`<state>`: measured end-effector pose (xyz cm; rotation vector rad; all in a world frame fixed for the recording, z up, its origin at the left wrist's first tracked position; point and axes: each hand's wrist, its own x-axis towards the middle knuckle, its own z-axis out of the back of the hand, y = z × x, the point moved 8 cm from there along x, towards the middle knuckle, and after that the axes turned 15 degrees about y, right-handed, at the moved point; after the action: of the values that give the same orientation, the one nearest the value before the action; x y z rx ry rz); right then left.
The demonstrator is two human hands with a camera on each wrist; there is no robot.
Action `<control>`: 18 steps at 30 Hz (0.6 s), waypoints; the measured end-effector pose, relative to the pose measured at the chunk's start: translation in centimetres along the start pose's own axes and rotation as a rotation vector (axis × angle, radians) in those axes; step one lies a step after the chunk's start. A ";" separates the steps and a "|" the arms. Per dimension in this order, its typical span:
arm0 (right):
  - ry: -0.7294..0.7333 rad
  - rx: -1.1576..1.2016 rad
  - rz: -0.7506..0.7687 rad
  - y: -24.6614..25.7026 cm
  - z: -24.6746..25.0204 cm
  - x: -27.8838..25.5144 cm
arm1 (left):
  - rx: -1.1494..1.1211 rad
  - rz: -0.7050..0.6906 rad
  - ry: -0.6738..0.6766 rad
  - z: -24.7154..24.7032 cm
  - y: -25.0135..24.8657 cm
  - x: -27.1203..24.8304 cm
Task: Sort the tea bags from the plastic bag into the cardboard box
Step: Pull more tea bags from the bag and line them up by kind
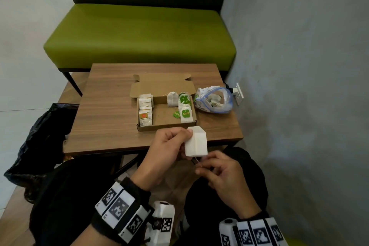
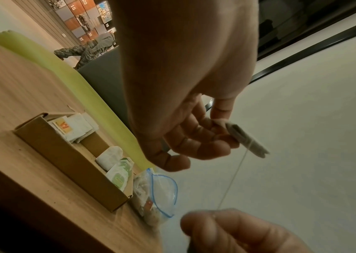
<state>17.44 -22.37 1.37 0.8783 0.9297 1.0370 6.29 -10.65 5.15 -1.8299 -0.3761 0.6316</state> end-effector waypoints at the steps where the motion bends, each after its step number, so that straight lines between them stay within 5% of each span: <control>1: -0.039 -0.074 0.029 0.1 0.3 -0.1 | 0.002 -0.008 0.021 -0.4 0.0 -0.4; 12: -0.081 0.296 0.057 0.0 0.5 -0.5 | 0.129 -0.038 0.071 -2.6 2.5 -2.4; 18: 0.070 0.454 0.025 -0.2 0.2 0.0 | 0.263 -0.055 0.056 -2.2 3.6 -2.6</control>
<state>17.64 -22.43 1.27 1.2359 1.2434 0.8945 5.32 -14.91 2.95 -1.5782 -0.2901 0.5623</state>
